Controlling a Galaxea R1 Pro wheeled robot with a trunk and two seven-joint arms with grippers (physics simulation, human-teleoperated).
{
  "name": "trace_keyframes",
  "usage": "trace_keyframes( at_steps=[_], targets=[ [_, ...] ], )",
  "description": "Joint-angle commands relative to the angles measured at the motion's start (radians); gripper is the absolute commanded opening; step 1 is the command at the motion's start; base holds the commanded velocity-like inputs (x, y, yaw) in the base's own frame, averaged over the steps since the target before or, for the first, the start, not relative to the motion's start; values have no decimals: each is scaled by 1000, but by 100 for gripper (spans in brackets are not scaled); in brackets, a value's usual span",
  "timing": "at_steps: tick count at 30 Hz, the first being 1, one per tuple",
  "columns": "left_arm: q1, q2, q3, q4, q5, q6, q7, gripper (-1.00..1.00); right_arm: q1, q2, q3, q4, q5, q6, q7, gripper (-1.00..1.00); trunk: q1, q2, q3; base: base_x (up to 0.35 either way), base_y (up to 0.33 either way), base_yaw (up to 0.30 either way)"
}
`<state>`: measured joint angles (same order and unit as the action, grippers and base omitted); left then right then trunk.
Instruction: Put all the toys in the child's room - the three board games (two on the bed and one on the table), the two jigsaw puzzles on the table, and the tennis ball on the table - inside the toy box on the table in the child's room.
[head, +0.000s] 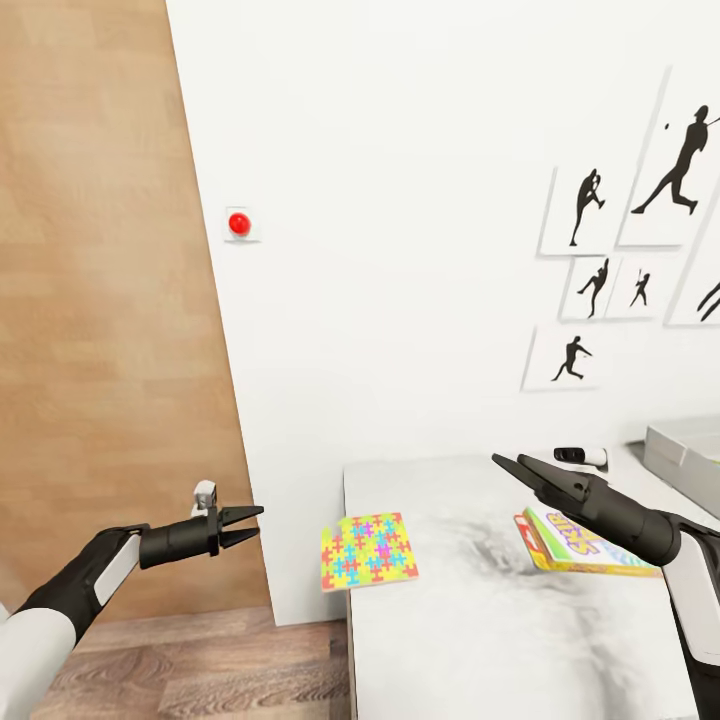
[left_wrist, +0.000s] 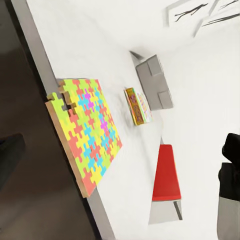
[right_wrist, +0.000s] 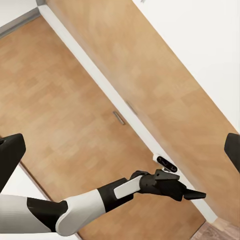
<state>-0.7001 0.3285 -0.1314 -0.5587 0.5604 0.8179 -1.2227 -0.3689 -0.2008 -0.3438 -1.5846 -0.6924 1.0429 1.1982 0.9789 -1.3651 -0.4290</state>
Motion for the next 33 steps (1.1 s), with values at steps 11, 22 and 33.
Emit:
trace_keyframes(
  at_steps=[11, 22, 33],
  targets=[
    [-1, 8, -7, 3, 7, 25, -5, 100, -1, -2, -2, 0, -1, 4, 3, 100, 42, -78, -36, 0, 0, 0],
    [-1, 8, 39, 46, 7, 27, -8, 100, -1, -14, -2, 0, -1, 4, 3, 100, 84, -155, -70, 0, 0, 0],
    [-1, 9, 69, 65, 7, 26, -7, 100, -1, -11, -1, 0, 0, 4, 3, 100, 127, -232, -105, 0, 0, 0]
  ],
)
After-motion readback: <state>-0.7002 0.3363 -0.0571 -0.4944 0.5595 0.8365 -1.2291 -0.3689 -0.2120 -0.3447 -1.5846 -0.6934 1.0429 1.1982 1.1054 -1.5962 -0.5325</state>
